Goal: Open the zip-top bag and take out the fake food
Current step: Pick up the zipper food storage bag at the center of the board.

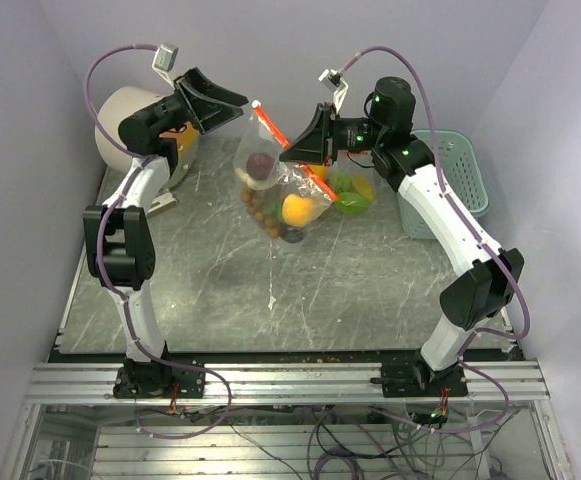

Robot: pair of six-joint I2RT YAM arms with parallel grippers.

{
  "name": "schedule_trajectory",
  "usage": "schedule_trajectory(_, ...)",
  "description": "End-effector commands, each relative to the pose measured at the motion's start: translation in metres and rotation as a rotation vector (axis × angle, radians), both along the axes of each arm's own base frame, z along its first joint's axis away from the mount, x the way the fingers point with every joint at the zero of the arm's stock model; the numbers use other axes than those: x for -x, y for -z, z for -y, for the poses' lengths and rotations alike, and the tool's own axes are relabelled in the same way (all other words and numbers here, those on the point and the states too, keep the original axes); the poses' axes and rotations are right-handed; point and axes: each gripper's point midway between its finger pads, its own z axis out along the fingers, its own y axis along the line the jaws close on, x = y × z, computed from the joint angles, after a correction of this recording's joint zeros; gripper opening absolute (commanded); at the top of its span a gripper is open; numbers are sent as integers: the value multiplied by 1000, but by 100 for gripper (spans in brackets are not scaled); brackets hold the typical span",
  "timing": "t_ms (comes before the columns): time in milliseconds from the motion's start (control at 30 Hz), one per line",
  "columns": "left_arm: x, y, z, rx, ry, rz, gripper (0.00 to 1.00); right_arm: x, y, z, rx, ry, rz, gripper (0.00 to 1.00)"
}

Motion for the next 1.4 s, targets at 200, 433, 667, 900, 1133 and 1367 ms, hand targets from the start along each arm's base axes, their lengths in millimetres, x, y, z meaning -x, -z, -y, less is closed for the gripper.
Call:
schedule_trajectory(200,84,-3,37,-74,213,223,99,32,-35,7,-111,-117,33,0)
schedule_trajectory(433,95,-2,49,-54,245,206,59,34,-31,8,-103,-138,25,0)
schedule_trajectory(667,98,0,46,-53,238,191,23,35,-30,9,-100,-142,41,0)
schedule_trajectory(900,100,-7,41,-33,228,182,7,29,-23,11,-94,-105,26,0)
schedule_trajectory(1133,107,-2,41,-49,235,163,7,-1,-27,16,-97,42,24,45)
schedule_trajectory(1367,118,-2,46,-79,270,164,7,-35,-25,9,-74,129,1,54)
